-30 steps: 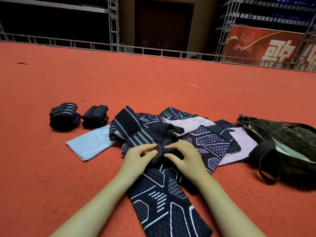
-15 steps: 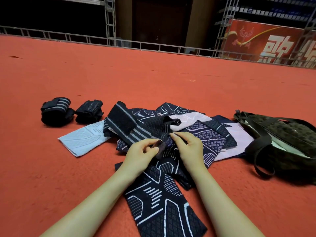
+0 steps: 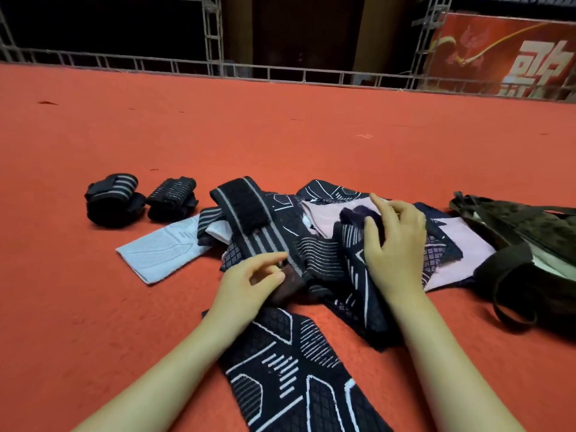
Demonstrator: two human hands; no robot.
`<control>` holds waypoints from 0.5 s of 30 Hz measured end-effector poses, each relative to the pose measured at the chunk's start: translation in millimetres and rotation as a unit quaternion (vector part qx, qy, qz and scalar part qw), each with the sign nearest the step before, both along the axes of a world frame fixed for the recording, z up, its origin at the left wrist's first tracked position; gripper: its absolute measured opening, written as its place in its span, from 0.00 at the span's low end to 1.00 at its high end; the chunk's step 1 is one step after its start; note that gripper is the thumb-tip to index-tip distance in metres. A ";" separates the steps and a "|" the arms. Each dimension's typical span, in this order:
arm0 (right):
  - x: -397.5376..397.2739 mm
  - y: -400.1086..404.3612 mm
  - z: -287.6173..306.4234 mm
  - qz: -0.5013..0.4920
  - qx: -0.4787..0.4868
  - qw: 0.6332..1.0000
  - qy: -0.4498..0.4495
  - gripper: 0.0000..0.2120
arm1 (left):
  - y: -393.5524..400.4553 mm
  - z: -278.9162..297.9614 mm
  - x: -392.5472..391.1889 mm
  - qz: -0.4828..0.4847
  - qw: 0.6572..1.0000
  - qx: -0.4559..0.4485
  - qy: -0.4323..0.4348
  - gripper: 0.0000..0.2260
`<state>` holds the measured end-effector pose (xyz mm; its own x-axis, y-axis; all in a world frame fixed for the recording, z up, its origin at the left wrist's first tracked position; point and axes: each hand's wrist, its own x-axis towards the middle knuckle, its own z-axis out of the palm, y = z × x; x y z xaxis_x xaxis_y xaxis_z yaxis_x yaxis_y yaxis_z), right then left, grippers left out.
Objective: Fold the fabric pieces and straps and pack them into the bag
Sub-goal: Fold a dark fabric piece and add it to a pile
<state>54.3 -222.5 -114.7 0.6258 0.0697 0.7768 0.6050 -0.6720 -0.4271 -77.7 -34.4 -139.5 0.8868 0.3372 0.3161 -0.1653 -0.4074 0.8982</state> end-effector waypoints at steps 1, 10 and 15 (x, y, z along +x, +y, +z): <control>-11.4 5.0 3.1 0.023 -0.016 0.998 -0.049 0.20 | 2.4 1.6 0.6 0.009 1.000 -0.015 -0.007 0.16; -47.0 38.7 -22.2 0.271 -0.166 0.944 0.094 0.30 | 13.9 12.8 -0.2 0.061 0.963 -0.247 -0.088 0.16; -55.1 55.6 -28.6 0.247 -0.062 0.963 0.088 0.17 | 19.1 8.9 2.8 0.072 0.992 -0.089 -0.060 0.19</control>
<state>-0.8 -166.9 -143.2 0.6142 0.4780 0.6279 0.7891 -0.3727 -0.4882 -75.0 -15.4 -130.6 0.7850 0.5181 0.3396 -0.2259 -0.2711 0.9357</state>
